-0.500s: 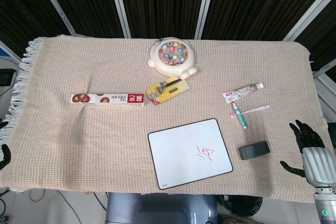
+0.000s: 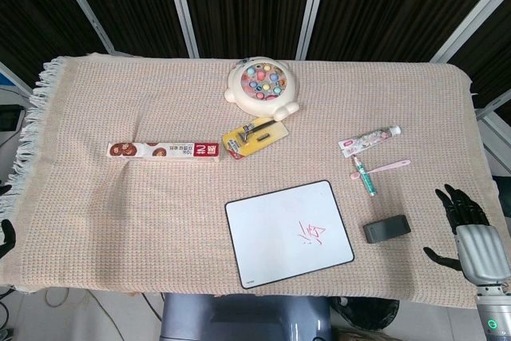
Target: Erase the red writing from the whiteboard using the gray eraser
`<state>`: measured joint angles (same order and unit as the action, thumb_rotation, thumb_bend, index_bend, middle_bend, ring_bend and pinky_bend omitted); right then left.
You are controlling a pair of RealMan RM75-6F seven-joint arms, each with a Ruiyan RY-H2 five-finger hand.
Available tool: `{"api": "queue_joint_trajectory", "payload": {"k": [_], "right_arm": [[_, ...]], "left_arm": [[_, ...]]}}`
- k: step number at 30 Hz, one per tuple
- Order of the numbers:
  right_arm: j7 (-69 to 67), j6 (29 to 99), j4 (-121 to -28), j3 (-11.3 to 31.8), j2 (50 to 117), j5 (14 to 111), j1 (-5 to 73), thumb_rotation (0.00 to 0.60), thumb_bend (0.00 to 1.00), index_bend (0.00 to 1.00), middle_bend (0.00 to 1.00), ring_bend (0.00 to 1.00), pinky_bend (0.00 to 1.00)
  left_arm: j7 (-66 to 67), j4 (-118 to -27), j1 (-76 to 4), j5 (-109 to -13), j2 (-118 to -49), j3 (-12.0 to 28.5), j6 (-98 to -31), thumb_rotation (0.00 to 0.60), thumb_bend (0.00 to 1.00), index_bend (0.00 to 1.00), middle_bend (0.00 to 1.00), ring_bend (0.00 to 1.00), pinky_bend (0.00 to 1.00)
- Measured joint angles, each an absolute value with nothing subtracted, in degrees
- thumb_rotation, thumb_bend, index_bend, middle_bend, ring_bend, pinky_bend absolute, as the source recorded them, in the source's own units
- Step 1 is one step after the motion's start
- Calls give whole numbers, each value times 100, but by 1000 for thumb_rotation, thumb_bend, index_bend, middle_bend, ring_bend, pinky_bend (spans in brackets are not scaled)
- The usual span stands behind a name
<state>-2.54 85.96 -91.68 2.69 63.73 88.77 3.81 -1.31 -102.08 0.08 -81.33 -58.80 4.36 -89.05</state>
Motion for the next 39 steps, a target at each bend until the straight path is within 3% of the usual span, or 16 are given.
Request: {"api": "queue_joint_trajectory", "payload": {"k": [18, 26, 39], "right_arm": [[-602, 8054, -8956, 35, 6321, 9175, 624, 600, 103, 0, 16, 38, 141], [-921, 7558, -8179, -104, 6409, 9355, 922, 600, 109, 19, 123, 121, 141], [-1551, 7151, -6868, -287, 7069, 9817, 1437, 600, 135, 135, 196, 170, 141]], "left_arm": [[-94, -10250, 18, -8136, -5902, 427, -8919, 600, 639, 169, 83, 23, 35], [-32, -10239, 4, -8101, -5922, 420, -8874, 600, 640, 170, 83, 23, 36], [57, -10217, 2, -8059, -5968, 430, -8877, 600, 639, 170, 83, 24, 35]]}}
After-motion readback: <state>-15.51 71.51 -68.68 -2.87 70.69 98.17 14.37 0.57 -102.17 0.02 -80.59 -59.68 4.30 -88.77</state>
